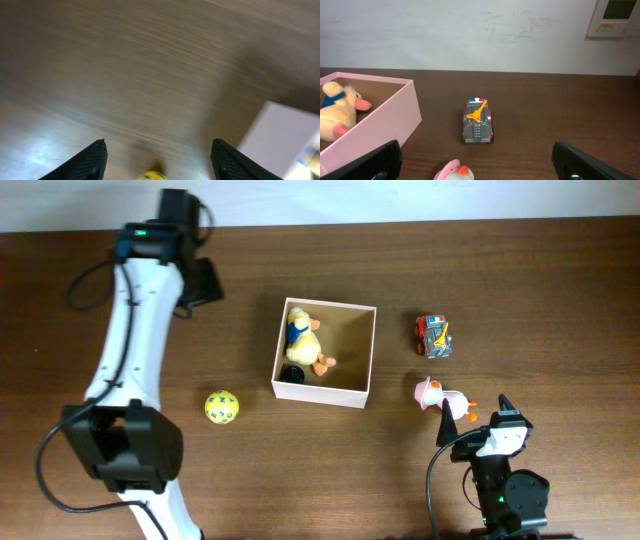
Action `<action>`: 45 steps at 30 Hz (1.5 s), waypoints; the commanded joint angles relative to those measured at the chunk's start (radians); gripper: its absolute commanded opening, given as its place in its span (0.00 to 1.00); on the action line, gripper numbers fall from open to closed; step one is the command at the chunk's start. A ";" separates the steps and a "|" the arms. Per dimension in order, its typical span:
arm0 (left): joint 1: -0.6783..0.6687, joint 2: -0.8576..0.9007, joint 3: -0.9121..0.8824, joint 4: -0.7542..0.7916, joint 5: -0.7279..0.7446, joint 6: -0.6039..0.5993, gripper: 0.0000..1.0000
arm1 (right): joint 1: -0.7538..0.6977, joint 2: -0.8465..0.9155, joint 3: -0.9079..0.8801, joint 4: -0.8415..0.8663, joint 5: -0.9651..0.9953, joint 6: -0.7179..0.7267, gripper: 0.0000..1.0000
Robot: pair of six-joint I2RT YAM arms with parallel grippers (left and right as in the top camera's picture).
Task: Pack container
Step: 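Raise left gripper out of the box and move it left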
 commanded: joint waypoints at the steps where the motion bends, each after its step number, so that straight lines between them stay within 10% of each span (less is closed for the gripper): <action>1: 0.070 0.007 0.010 -0.011 -0.036 -0.044 0.68 | -0.002 -0.008 -0.005 -0.008 0.009 0.004 0.99; 9: 0.095 0.008 0.005 -0.047 -0.034 0.030 0.68 | -0.002 -0.008 -0.005 -0.008 0.008 0.004 0.99; 15: 0.095 0.008 0.005 -0.053 -0.041 0.059 1.00 | -0.002 -0.008 -0.005 -0.008 0.009 0.004 0.99; 45: 0.095 0.008 0.005 -0.052 -0.041 0.058 0.99 | -0.002 -0.008 -0.005 -0.008 0.009 0.004 0.99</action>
